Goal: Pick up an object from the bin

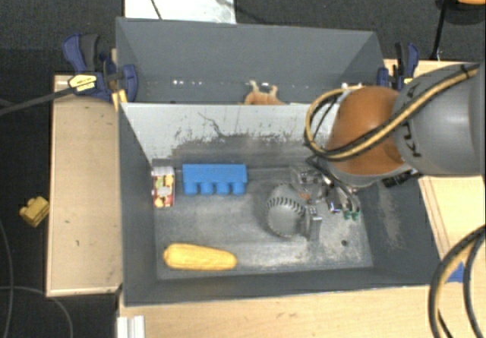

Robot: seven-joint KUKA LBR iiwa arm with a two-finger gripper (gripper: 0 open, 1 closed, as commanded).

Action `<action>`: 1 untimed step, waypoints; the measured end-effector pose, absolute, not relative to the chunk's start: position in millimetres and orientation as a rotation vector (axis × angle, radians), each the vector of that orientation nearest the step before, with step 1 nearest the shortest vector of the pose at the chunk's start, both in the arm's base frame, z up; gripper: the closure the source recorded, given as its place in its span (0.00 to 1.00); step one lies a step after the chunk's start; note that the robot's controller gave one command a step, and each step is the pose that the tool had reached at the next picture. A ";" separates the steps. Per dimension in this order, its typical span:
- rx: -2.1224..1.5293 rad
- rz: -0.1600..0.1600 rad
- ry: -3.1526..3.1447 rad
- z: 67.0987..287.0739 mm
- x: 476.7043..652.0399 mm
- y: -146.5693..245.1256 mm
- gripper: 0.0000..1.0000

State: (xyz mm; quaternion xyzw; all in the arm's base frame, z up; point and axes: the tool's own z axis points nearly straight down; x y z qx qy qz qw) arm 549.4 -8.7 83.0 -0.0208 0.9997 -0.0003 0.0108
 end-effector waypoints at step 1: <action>-0.156 -0.003 3.113 81.3 549.0 -18.1 0.00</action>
Offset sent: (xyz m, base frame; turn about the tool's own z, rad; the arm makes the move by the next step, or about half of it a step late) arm -0.0055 -0.0180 -0.0130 0.0967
